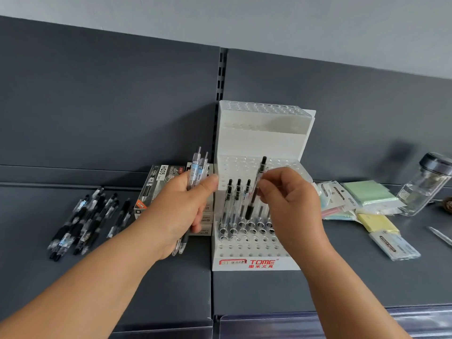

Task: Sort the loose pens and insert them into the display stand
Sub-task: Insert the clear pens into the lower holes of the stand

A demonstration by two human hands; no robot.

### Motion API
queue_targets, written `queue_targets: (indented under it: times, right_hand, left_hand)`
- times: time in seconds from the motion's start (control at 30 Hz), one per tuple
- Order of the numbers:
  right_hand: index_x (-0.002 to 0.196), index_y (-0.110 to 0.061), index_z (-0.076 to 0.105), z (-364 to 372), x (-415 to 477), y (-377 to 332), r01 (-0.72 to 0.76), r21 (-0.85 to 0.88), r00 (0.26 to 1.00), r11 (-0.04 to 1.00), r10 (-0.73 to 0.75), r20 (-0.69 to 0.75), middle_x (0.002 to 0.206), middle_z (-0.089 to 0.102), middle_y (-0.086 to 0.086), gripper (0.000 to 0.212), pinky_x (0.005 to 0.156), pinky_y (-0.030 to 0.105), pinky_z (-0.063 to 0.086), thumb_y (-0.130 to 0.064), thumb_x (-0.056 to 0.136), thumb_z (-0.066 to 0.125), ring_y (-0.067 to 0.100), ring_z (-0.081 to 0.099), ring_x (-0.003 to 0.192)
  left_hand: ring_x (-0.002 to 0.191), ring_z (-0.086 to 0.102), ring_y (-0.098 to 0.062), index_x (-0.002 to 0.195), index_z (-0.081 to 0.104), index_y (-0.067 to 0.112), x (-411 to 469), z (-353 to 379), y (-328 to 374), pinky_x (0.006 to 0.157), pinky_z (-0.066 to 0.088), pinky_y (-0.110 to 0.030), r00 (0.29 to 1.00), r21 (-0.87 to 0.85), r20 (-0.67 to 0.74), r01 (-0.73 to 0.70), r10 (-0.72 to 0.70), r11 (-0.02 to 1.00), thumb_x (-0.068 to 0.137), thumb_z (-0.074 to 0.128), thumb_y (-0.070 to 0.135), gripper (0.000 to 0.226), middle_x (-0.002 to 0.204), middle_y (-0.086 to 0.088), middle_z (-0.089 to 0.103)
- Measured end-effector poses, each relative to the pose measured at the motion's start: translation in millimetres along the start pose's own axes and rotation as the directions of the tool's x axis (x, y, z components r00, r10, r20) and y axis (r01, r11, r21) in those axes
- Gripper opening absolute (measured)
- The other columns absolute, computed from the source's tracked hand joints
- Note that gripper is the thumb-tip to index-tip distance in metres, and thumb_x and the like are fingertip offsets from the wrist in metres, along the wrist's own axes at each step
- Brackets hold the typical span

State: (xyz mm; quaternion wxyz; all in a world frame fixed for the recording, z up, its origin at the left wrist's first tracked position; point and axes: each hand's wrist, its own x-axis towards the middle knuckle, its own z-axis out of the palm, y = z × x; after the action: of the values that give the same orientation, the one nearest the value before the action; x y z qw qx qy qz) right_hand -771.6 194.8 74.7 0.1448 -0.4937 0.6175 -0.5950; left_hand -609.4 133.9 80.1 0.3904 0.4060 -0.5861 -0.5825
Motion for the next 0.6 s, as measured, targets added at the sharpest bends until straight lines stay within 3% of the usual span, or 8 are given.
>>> queue_targets:
  times: [0.2, 0.33, 0.5, 0.6]
  right_hand:
    - [0.082, -0.028, 0.063, 8.5, -4.0, 20.7, -0.098, -0.088, 0.994, 0.991, 0.102, 0.042, 0.070, 0.067, -0.003, 0.017, 0.059, 0.029, 0.050, -0.014, 0.091, 0.060, 0.020, 0.059, 0.064]
    - [0.079, -0.025, 0.063, 13.2, -14.9, 34.8, -0.159, -0.153, 0.983, 0.975, 0.170, 0.065, 0.070, 0.067, 0.005, 0.016, 0.063, 0.036, 0.052, -0.014, 0.090, 0.061, 0.025, 0.060, 0.064]
    - [0.083, -0.025, 0.062, 8.7, -9.6, 26.9, -0.120, -0.268, 0.988, 0.956, 0.140, 0.058, 0.067, 0.063, -0.003, 0.007, 0.054, 0.025, 0.044, -0.022, 0.089, 0.064, 0.009, 0.053, 0.055]
    - [0.088, -0.025, 0.062, 7.9, -10.9, 10.7, -0.135, -0.095, 0.988, 0.986, 0.141, 0.060, 0.071, 0.062, -0.009, 0.003, 0.056, 0.020, 0.042, -0.024, 0.089, 0.064, 0.003, 0.053, 0.057]
  left_hand:
    - [0.047, 0.037, -0.018, 0.089, 0.047, 0.008, 0.2, -5.6, -7.3, 0.048, 0.035, -0.028, 0.994, -0.096, 0.052, 0.096, -0.092, 0.991, 0.093, 0.044, 0.010, 0.005, 0.056, -0.003, 0.047]
    - [0.058, 0.051, -0.016, 0.090, 0.053, 0.009, -2.3, -6.9, -10.3, 0.051, 0.044, -0.030, 0.990, -0.117, 0.116, 0.097, -0.083, 0.988, 0.097, 0.050, 0.013, 0.009, 0.068, -0.005, 0.054]
    - [0.053, 0.052, -0.015, 0.094, 0.057, 0.015, -6.4, -4.7, -10.3, 0.046, 0.042, -0.028, 0.984, -0.066, 0.170, 0.068, -0.056, 0.996, 0.096, 0.052, 0.023, 0.009, 0.071, -0.005, 0.058]
    - [0.050, 0.047, -0.013, 0.094, 0.058, 0.013, -8.7, 2.4, -8.9, 0.043, 0.036, -0.024, 0.984, -0.051, 0.180, 0.014, -0.005, 0.999, 0.096, 0.052, 0.022, 0.011, 0.070, -0.004, 0.058]
